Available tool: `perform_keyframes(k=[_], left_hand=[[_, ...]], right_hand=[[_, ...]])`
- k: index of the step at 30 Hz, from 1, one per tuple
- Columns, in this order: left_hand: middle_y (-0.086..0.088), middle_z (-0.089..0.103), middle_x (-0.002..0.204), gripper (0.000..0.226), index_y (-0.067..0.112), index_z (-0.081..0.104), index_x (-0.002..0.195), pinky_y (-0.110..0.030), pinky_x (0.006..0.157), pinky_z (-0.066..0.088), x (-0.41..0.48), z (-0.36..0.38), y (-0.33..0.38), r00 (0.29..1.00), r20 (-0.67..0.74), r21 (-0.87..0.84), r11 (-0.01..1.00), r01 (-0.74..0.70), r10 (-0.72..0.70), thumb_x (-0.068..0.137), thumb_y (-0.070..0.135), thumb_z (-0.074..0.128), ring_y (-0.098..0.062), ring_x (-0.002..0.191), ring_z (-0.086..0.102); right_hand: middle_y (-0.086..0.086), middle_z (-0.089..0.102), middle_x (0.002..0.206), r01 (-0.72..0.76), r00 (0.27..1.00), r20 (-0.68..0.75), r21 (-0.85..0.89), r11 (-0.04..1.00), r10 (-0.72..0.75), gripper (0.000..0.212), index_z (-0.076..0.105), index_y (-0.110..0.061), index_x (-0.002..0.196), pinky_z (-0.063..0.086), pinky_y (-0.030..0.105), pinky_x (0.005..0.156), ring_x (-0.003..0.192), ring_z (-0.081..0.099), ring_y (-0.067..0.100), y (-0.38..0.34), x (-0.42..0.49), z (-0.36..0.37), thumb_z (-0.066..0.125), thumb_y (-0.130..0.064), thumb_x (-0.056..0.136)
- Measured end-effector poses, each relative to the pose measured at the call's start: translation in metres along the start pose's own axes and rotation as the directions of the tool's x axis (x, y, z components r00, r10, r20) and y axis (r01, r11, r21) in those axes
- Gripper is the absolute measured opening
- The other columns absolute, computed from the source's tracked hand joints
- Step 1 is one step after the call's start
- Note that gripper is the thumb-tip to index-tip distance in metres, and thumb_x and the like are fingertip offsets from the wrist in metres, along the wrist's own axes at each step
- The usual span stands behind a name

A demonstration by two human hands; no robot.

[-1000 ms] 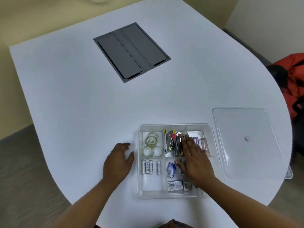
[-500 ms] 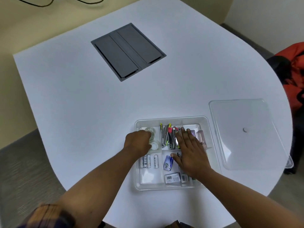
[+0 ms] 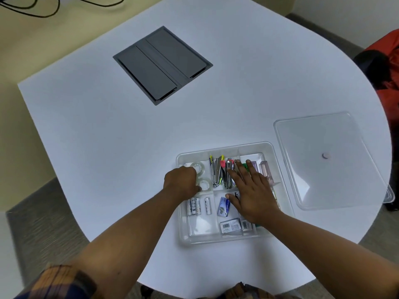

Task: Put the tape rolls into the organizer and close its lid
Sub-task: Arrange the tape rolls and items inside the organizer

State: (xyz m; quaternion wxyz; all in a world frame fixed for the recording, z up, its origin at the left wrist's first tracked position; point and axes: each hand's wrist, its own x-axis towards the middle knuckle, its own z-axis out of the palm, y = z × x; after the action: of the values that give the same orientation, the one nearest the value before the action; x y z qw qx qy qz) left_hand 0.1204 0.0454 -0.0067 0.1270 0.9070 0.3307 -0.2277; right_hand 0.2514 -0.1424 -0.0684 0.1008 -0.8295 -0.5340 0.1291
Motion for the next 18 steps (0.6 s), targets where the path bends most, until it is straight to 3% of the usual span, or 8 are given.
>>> perform_keyframes(k=[4,7,11,15,18], left_hand=[[-0.005,0.064,0.106,0.048,0.018,0.055,0.102,-0.034,0.075,0.046,0.009,-0.005,0.005,0.998,0.059,0.075,0.997,0.005,-0.009,0.079,0.06,0.06,-0.027,0.103,0.06],[-0.003,0.066,0.106,0.041,0.019,0.057,0.105,-0.033,0.073,0.046,0.013,-0.004,0.008,0.995,0.077,0.105,0.993,0.061,-0.069,0.077,0.047,0.066,-0.026,0.1,0.063],[-0.004,0.067,0.1,0.016,0.021,0.053,0.087,-0.028,0.067,0.042,0.009,-0.002,0.009,0.994,0.025,0.039,0.994,0.101,-0.102,0.076,0.025,0.064,-0.026,0.095,0.064],[-0.007,0.066,0.091,0.031,0.022,0.034,0.061,-0.028,0.064,0.04,0.003,-0.002,0.003,0.996,-0.03,-0.031,0.996,0.088,-0.089,0.073,0.023,0.062,-0.029,0.085,0.064],[-0.007,0.066,0.088,0.021,0.02,0.041,0.062,-0.028,0.062,0.037,0.002,-0.002,-0.001,0.995,-0.084,-0.022,0.999,0.048,-0.049,0.072,0.021,0.06,-0.031,0.081,0.063]], right_hand=[[-0.001,0.006,0.162,-0.016,1.0,0.013,-0.002,1.0,0.016,0.072,0.01,-0.031,0.152,0.017,0.046,0.116,0.148,-0.009,0.023,0.0,-0.001,0.0,0.035,-0.06,0.092],[-0.002,0.006,0.162,-0.016,1.0,0.025,0.002,1.0,0.016,0.072,0.009,-0.031,0.152,0.016,0.046,0.116,0.148,-0.01,0.022,-0.001,-0.001,-0.001,0.034,-0.06,0.092],[-0.003,0.004,0.162,-0.021,0.999,0.028,-0.004,1.0,0.021,0.071,0.009,-0.032,0.152,0.014,0.045,0.116,0.148,-0.01,0.022,-0.001,0.0,-0.001,0.034,-0.06,0.092],[-0.003,0.006,0.162,-0.02,1.0,0.018,0.006,1.0,0.02,0.07,0.011,-0.033,0.152,0.017,0.045,0.114,0.148,-0.007,0.023,-0.002,0.0,-0.002,0.036,-0.059,0.092],[-0.003,0.006,0.162,-0.024,1.0,0.02,-0.001,1.0,0.024,0.071,0.009,-0.034,0.152,0.018,0.045,0.113,0.148,-0.005,0.023,-0.002,0.0,-0.002,0.036,-0.059,0.092]])
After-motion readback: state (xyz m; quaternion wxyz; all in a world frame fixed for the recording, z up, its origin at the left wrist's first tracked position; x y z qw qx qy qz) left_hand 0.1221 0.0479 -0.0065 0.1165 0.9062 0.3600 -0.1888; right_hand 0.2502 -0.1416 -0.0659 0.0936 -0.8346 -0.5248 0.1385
